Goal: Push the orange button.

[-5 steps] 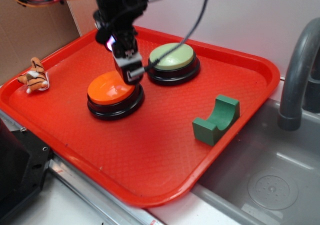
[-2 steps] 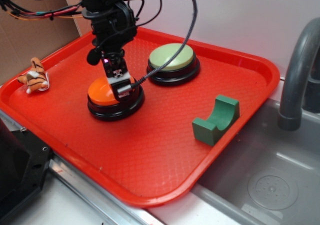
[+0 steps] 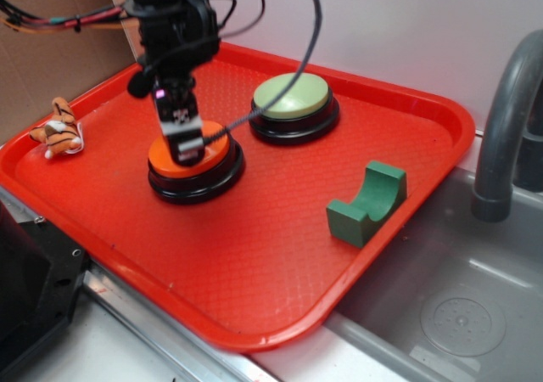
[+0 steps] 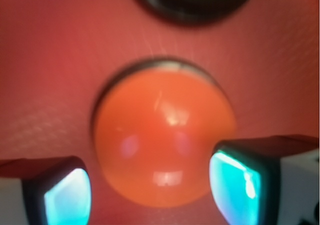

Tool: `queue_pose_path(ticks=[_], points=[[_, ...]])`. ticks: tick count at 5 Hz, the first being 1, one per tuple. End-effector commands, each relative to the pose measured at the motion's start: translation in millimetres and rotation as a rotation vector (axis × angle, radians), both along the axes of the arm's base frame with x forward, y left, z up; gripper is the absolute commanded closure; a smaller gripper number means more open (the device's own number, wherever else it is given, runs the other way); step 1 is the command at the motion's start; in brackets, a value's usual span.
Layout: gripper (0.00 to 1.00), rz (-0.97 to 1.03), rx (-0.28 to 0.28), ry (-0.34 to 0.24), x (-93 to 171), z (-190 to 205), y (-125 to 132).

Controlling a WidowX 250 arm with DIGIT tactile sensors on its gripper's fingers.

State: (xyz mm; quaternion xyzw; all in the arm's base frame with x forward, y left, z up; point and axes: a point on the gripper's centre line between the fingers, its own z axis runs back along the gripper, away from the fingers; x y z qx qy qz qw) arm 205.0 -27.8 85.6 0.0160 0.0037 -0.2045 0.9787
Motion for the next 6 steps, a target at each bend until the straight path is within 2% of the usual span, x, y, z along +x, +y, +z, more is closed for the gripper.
queue_pose_path(ticks=[1, 3, 4, 6], points=[[0.00, 0.002, -0.005, -0.051, 17, 28, -9], [0.00, 0.022, -0.051, -0.052, 23, 38, -3], [0.00, 0.036, -0.018, -0.043, 22, 46, -3], [0.00, 0.038, -0.029, -0.062, 18, 63, -8]])
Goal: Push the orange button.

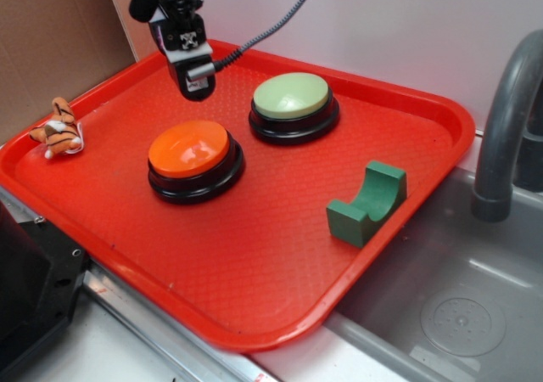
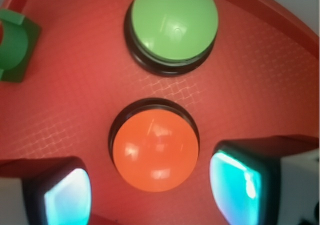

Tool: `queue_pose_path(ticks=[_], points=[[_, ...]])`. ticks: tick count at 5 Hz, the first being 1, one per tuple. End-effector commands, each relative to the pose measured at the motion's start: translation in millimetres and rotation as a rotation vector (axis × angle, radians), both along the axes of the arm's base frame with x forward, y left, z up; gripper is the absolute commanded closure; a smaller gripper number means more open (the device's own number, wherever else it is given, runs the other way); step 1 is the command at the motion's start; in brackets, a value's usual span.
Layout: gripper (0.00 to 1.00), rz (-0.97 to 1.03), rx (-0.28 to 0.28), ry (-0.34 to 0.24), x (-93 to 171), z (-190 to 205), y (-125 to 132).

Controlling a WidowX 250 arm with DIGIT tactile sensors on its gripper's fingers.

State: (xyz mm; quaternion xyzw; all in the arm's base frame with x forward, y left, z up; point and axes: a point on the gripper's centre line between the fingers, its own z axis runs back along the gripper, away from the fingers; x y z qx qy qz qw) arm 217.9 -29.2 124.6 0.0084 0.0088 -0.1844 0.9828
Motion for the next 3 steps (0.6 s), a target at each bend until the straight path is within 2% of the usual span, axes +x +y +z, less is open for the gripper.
queue_pose_path(ticks=[1, 3], points=[[0.00, 0.016, 0.011, -0.059, 4, 32, -8], [0.00, 0.008, -0.003, -0.080, -1, 47, -11]])
